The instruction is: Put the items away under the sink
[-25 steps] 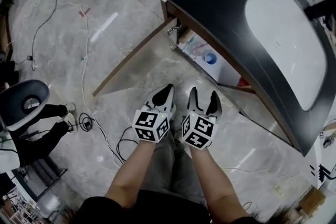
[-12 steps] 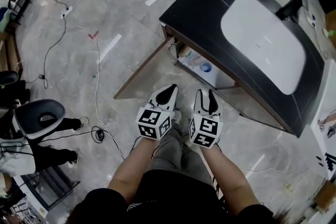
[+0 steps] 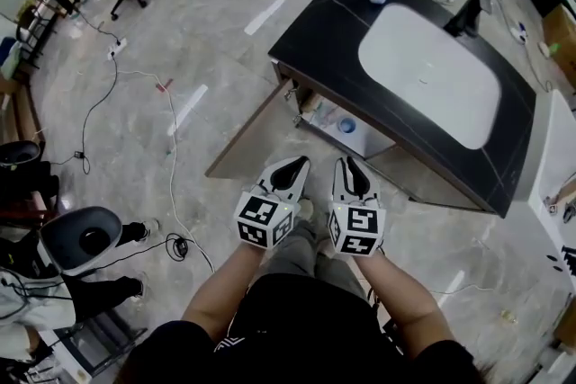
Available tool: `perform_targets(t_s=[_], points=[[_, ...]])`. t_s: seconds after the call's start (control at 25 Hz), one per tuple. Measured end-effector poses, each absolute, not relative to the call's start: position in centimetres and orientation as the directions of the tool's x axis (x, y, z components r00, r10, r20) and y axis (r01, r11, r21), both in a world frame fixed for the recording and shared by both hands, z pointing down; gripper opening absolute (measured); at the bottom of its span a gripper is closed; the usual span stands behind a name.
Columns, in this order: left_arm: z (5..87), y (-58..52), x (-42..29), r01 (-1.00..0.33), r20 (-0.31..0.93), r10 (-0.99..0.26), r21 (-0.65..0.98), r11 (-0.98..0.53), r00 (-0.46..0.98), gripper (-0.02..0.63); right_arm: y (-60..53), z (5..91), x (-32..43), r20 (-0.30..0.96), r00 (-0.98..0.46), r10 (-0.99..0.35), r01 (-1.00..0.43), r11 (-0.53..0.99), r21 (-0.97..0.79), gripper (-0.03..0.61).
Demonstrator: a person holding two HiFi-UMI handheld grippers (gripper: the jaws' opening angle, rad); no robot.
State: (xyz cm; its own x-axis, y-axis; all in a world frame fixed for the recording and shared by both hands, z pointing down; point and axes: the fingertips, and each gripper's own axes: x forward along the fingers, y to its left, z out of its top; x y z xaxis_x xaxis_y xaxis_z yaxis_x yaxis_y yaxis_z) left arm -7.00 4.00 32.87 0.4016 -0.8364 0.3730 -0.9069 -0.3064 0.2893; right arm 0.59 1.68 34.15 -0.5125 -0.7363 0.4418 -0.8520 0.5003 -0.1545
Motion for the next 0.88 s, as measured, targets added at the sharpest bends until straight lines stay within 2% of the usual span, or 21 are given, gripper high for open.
perform_targets(t_s=[0.48,0.88], points=[[27.4,5.6,-4.9,-0.881,0.326,-0.823,0.261,-0.395,0.466,0.012,3.8,27.3,1.4,0.340,-0.581,-0.740,-0.814,0.542,-0.210,0.048],[26.3,7.1,-4.6,-0.873,0.343,-0.805,0.252,-0.417,0.484,0.012,5.6,25.9,3.3,0.348,-0.600,-0.720,-0.799,0.560,-0.218,0.040]])
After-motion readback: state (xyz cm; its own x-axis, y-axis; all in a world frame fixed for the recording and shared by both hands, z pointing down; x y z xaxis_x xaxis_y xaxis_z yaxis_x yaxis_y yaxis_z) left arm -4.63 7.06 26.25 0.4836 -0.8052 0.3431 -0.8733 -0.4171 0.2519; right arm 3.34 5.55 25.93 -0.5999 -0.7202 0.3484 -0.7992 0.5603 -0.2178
